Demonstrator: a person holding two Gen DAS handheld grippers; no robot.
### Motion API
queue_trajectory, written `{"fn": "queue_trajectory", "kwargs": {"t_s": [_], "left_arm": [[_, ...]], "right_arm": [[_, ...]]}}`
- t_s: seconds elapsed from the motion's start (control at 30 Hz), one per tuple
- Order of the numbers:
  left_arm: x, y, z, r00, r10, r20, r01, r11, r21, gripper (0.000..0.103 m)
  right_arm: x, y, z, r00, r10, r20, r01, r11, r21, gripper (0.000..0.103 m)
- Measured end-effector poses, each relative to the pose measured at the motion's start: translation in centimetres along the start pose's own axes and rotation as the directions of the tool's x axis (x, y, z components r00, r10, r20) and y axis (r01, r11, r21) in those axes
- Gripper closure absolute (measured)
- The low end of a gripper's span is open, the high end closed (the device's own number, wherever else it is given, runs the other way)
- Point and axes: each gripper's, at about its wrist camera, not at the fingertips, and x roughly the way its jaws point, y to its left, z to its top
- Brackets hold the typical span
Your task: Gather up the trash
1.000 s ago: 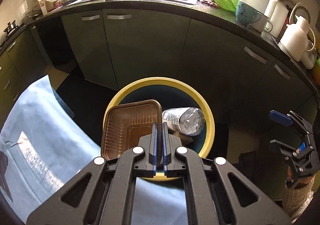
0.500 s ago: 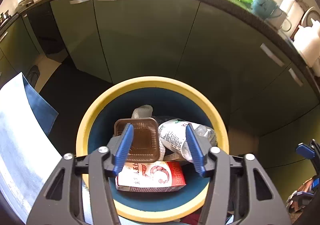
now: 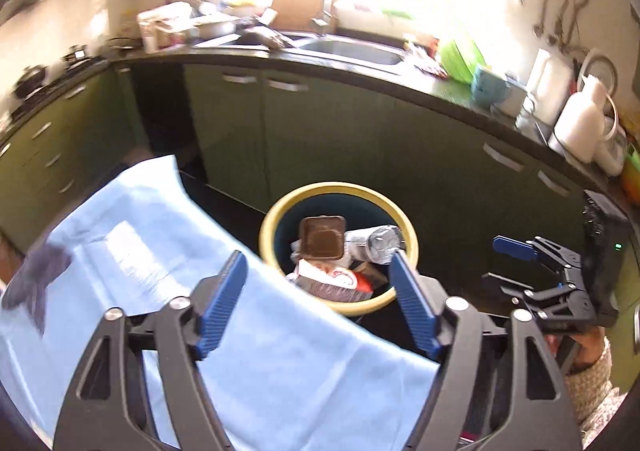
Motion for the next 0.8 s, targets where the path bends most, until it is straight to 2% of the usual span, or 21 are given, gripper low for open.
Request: {"fn": "queue_trajectory", "kwargs": {"t_s": [0.07,0.13,0.23,0.37,0.53,0.67,0.73,0.8], "left_arm": [[-3.4,1.0,-2.1,0.998,0.052,0.047,-0.050,0.998,-0.040,0.021],[-6.8,1.5,-4.2,0.986,0.135,0.100,-0.129,0.989,-0.066,0.010],[-11.1,2.1,-7.2,0.948,0.275,0.160,-0.263,0.960,-0.092,0.007],[-15.0,3.5,-11.2,0.907,0.392,0.153,-0.368,0.915,-0.165,0.007],[-17.7,6.1,-15.7,0.886,0.454,0.091,-0.405,0.856,-0.321,0.007],[-19.8,7.5,-18.4,0.850,0.524,0.061,-0.456,0.787,-0.415,0.007],[-20.8,7.6,-19.3,0.835,0.545,0.075,-0.465,0.771,-0.435,0.007],[-21.5,7.2,-19.8,0.827,0.555,0.083,-0.469,0.764,-0.444,0.007]], "right_arm": [[0.1,0.6,0.0,1.000,0.008,-0.001,-0.008,1.000,-0.011,0.025],[0.2,1.2,0.1,1.000,0.018,-0.004,-0.018,1.000,-0.022,0.023],[0.3,2.2,0.1,0.999,0.036,-0.011,-0.037,0.998,-0.042,0.021],[0.4,3.8,0.0,0.999,0.039,-0.019,-0.040,0.996,-0.077,0.016],[-0.8,6.2,-0.1,1.000,-0.030,0.005,0.030,0.989,-0.144,0.012],[-2.2,7.6,-0.3,0.999,-0.035,0.025,0.039,0.982,-0.183,0.008],[-3.1,8.1,-0.4,0.998,-0.039,0.040,0.046,0.979,-0.197,0.007],[-3.9,8.5,-0.5,0.998,-0.042,0.053,0.052,0.978,-0.204,0.006]]}}
